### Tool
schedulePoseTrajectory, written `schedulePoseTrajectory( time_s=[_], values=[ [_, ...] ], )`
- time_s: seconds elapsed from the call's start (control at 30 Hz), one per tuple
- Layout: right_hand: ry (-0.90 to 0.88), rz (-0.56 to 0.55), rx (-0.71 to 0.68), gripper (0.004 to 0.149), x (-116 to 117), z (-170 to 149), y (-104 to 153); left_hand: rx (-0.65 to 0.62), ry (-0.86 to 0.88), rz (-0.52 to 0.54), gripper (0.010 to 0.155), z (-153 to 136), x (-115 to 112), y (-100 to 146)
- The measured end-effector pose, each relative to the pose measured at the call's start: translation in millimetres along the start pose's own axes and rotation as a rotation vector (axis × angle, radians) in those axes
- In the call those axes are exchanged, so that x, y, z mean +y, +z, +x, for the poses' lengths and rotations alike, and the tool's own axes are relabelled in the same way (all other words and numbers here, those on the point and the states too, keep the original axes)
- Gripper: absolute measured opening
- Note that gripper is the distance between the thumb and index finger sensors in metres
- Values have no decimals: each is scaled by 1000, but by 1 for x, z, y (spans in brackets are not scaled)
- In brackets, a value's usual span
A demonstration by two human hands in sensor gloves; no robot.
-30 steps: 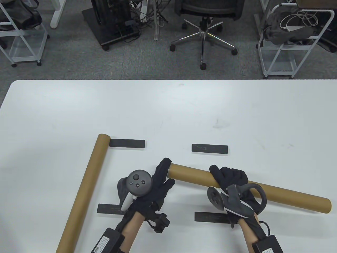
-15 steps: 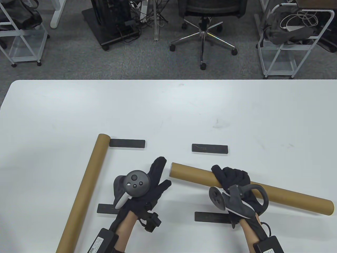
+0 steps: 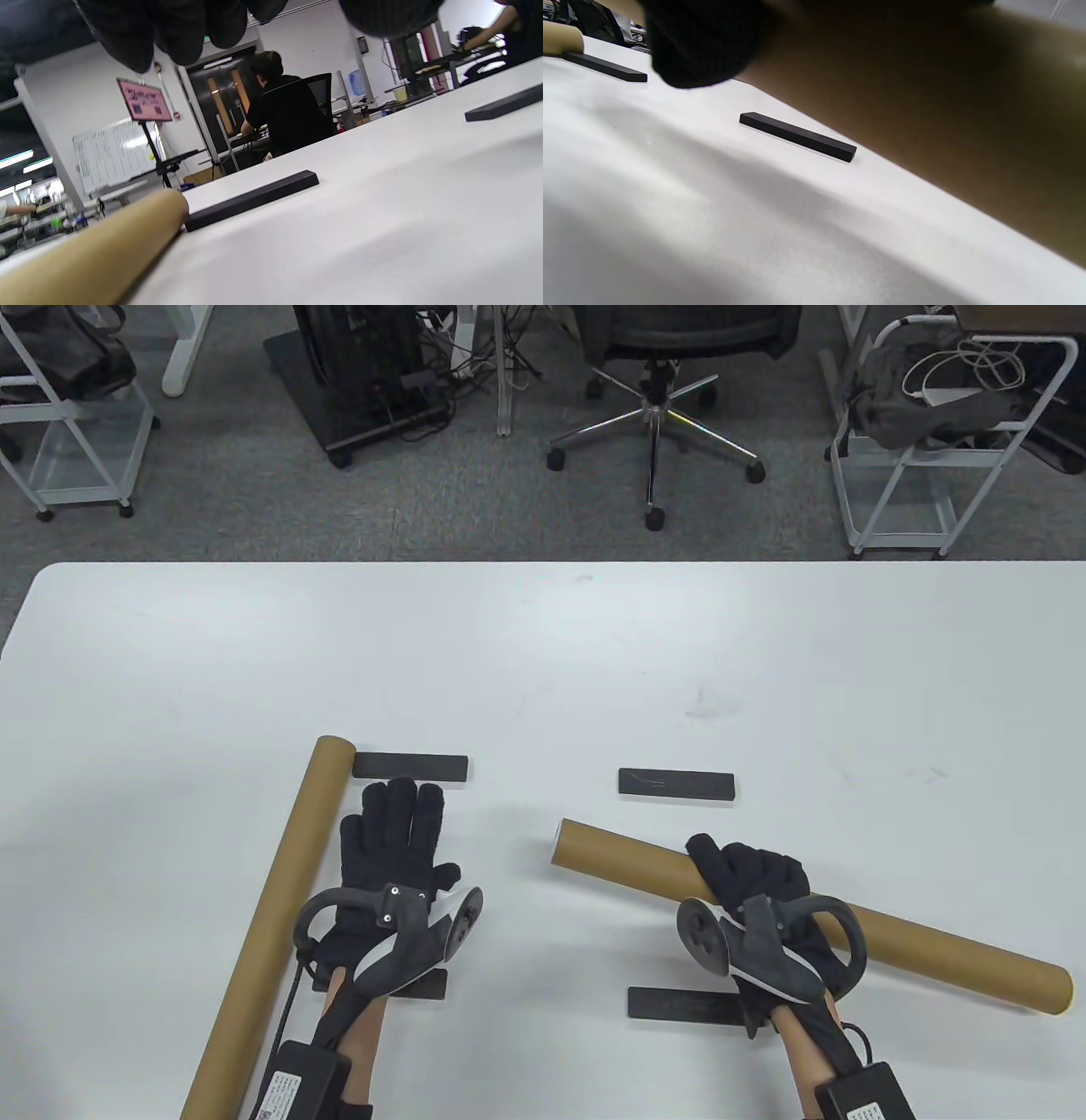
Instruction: Roll up posters and store in mailing tubes
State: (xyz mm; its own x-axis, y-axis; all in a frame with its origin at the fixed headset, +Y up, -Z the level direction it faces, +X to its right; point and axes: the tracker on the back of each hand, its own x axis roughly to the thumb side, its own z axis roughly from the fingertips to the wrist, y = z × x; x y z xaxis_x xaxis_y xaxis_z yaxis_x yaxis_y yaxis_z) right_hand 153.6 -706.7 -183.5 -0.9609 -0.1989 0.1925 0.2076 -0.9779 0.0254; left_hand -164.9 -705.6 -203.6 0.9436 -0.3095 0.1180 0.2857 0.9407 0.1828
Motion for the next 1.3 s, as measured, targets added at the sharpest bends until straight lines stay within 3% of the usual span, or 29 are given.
schedulePoseTrajectory(
  time_s=[0.13, 0.43, 0.83, 1.1, 1.3],
  values=[
    [-26, 32, 57, 83, -6, -8, -6, -7, -61, -4, 87, 2, -3, -1],
    [-61, 180, 247, 84, -16, -44, -20, -8, -22, -17, 86, 2, -3, -2],
    [-100, 498, 534, 85, 43, -111, 2, -17, -26, -32, 87, 1, -6, -1],
    [-116, 540, 545, 87, 69, -118, 10, -21, -21, -28, 87, 4, -6, -2],
    [-190, 528, 564, 89, 52, -121, 12, -22, -21, -38, 87, 4, -5, -1]
  ],
)
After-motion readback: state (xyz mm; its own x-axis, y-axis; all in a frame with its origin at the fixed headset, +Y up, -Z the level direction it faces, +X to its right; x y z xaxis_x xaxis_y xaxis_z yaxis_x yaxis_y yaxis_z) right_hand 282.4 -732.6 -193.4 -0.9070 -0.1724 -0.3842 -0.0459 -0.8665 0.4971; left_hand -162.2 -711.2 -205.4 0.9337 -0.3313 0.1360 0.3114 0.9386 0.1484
